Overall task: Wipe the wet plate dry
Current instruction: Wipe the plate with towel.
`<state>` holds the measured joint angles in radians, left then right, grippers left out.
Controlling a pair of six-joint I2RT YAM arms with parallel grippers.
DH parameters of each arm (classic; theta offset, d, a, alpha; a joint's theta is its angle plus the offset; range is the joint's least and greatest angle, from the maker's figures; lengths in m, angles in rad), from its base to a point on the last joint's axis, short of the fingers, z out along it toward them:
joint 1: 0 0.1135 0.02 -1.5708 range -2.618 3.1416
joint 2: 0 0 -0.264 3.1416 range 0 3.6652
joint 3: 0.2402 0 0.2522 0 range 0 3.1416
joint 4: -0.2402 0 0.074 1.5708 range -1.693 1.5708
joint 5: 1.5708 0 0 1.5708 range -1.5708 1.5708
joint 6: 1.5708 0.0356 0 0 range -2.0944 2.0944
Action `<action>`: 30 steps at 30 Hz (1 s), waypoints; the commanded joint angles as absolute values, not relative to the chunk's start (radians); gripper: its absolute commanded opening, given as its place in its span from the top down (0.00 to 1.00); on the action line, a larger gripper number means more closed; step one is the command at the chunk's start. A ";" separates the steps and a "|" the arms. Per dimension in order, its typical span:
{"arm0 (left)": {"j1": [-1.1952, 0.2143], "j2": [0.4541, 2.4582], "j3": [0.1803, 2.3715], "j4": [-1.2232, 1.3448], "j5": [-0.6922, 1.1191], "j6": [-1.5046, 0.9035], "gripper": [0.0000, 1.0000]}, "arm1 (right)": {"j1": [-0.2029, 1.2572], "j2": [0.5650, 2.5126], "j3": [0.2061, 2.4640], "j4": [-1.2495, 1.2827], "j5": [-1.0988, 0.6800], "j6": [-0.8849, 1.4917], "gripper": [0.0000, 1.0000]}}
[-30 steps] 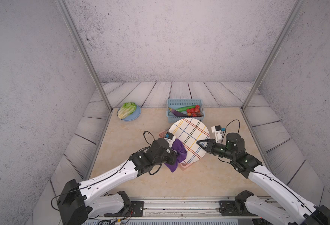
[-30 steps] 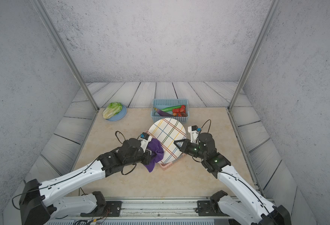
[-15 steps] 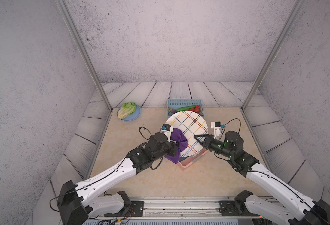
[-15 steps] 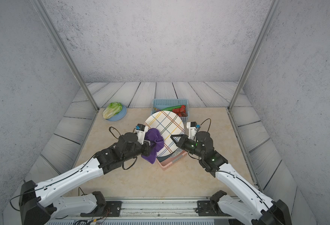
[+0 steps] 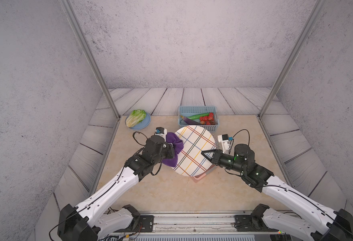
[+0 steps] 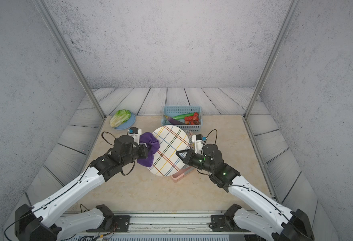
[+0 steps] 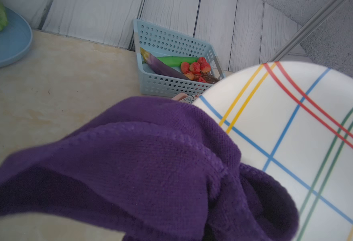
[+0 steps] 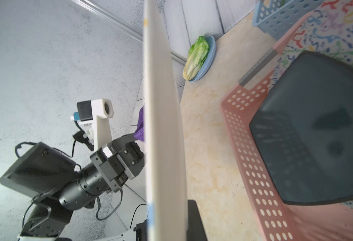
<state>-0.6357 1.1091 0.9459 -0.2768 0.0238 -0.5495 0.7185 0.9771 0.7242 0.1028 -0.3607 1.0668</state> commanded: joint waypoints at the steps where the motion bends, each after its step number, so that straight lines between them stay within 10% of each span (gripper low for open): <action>1: -0.674 1.208 0.991 -0.314 0.231 -0.447 1.00 | 0.817 0.944 0.774 0.381 -0.555 1.017 1.00; 9: -0.757 1.183 0.956 -0.306 0.058 -0.493 1.00 | 0.810 0.868 0.869 0.187 -0.320 0.883 1.00; 20: -0.859 1.307 1.161 -0.361 0.155 -0.386 1.00 | 0.912 0.996 0.881 0.299 -0.440 0.869 1.00; 30: -0.672 1.266 1.115 -0.362 0.276 -0.430 1.00 | 0.913 0.988 0.889 0.314 -0.568 0.891 1.00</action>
